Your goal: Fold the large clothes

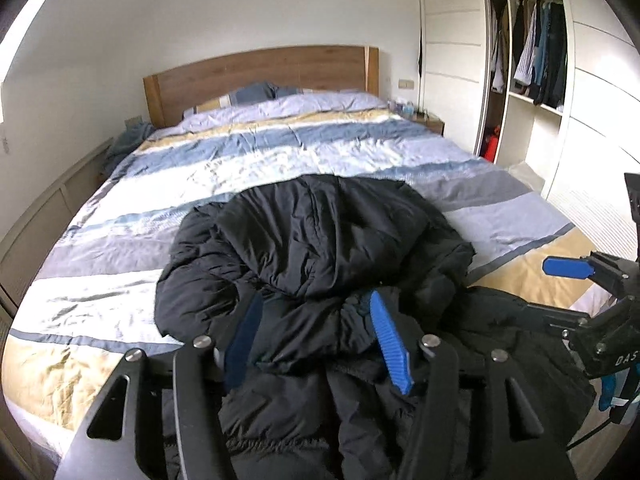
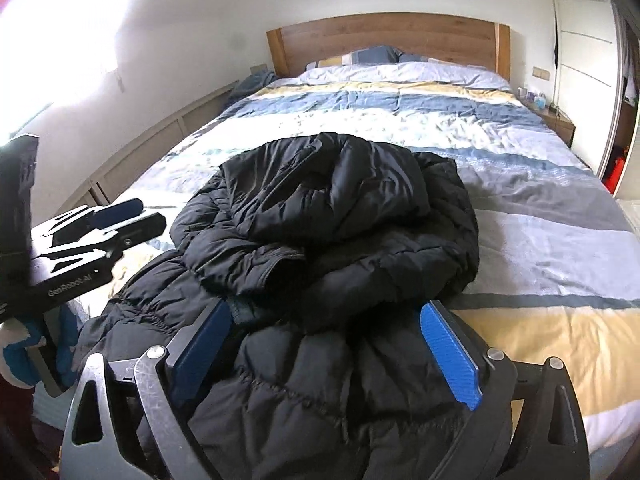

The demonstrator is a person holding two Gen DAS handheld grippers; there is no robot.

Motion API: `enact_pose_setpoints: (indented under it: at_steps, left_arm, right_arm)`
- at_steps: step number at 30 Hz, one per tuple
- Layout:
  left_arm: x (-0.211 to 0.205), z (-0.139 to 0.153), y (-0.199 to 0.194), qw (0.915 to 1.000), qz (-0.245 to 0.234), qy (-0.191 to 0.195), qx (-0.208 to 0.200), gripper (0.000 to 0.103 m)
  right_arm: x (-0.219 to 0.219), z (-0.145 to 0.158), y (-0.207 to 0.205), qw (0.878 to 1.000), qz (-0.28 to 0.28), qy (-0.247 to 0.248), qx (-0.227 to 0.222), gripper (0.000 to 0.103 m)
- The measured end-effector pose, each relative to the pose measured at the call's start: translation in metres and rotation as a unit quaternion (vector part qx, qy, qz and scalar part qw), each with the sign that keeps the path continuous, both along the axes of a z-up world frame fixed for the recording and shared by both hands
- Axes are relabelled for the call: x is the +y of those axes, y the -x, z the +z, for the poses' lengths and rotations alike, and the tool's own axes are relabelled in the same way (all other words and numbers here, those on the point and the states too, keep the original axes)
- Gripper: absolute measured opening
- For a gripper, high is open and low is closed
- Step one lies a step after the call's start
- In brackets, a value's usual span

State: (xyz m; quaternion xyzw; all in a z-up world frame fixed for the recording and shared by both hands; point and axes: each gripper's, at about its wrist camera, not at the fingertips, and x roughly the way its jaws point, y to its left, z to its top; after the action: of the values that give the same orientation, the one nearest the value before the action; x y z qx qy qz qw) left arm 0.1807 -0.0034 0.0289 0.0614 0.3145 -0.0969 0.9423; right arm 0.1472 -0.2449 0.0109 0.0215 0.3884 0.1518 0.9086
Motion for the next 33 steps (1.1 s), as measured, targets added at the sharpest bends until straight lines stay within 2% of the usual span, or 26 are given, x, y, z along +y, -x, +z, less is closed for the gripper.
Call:
enact_pose_setpoints:
  at_steps: [3,13,24,33]
  left_arm:
    - [0.003,0.007,0.018,0.9999,0.002,-0.002,-0.015,0.057]
    - [0.014,0.018,0.051,0.999,0.003,0.0,-0.046,0.057]
    - [0.028,0.015,0.063,0.9985,0.013,-0.003,-0.052,0.057]
    - [0.049,0.007,0.059,0.9981,0.04,-0.012,-0.046,0.058]
  right_arm:
    - [-0.003,0.003,0.013,1.0,-0.006,-0.002,-0.004,0.101]
    - [-0.031,0.002,0.043,0.999,-0.043,-0.005,-0.008,0.102]
    - [-0.087,-0.01,0.069,0.994,-0.111,-0.012,0.002,0.103]
    - [-0.128,-0.028,0.08,0.986,-0.165,-0.031,0.02,0.102]
